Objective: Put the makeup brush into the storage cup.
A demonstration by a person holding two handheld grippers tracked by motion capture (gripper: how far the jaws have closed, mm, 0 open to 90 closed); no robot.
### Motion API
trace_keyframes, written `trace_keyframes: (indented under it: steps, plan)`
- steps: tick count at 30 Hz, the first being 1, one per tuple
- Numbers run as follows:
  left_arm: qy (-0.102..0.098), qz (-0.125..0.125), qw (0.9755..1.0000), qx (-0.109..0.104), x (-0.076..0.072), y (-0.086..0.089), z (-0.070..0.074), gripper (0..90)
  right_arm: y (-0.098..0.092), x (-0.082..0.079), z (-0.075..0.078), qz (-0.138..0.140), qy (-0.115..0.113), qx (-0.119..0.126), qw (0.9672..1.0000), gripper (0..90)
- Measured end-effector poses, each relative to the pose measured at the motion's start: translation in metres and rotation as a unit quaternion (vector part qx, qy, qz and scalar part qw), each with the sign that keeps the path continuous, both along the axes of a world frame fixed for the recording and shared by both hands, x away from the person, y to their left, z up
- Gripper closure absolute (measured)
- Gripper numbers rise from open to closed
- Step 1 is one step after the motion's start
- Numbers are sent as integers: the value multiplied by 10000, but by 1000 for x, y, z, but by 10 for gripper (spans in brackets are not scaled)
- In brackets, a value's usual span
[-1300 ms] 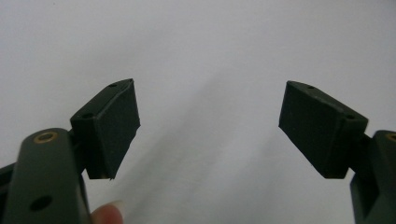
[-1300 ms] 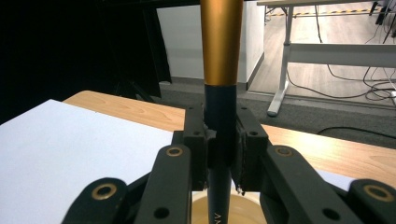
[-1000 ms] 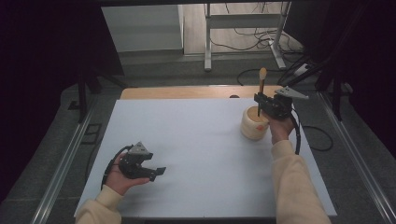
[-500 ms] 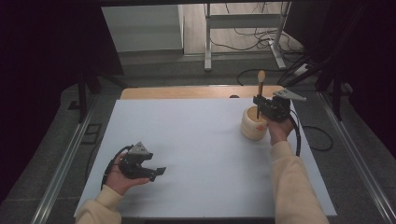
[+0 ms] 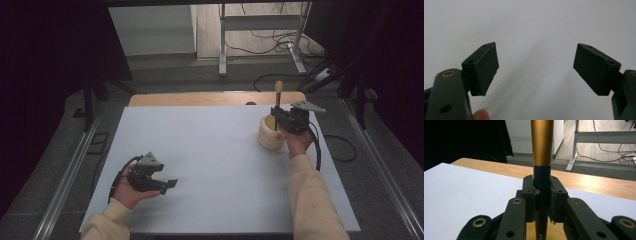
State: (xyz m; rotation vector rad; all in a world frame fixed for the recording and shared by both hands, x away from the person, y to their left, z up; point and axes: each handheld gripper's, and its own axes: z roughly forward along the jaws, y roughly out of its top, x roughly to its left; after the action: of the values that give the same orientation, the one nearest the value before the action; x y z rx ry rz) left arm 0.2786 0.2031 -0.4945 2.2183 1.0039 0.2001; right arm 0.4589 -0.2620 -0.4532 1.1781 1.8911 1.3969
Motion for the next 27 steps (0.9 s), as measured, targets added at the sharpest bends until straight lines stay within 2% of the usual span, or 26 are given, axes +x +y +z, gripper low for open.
trace_keyframes:
  steps: [10, 12, 13, 14, 15, 16, 19, 27]
  plan:
    - [-6, 5, 10000, -3, 0, 0, 0, 209, 1, 0, -3, 22, 7, -36, 10000, 783]
    - [-4, 4, 10000, -2, 0, 0, 0, 209, 3, -2, -4, 3, -56, -151, 9999, 576]
    - [-2, 5, 10000, 0, 0, 0, 0, 209, 3, -2, -4, -23, -73, -132, 9999, 477]
    - [-2, 5, 10000, 0, 0, 0, 0, 209, 3, -2, -4, -23, -73, -132, 9999, 477]
    - [-4, 5, 10000, 3, 0, 0, 0, 209, 4, -5, -2, -182, -170, -106, 9996, 376]
    - [-3, 0, 10000, 3, 0, 0, 0, 209, 4, -6, -1, -288, -257, -75, 9992, 328]
    - [-2, -6, 10000, 5, 0, 0, 0, 209, 2, -9, 4, -377, -297, 40, 9988, 287]
    - [-4, -1, 10000, 3, 0, -1, 0, 209, -1, -13, 7, -340, -248, -50, 9991, 241]
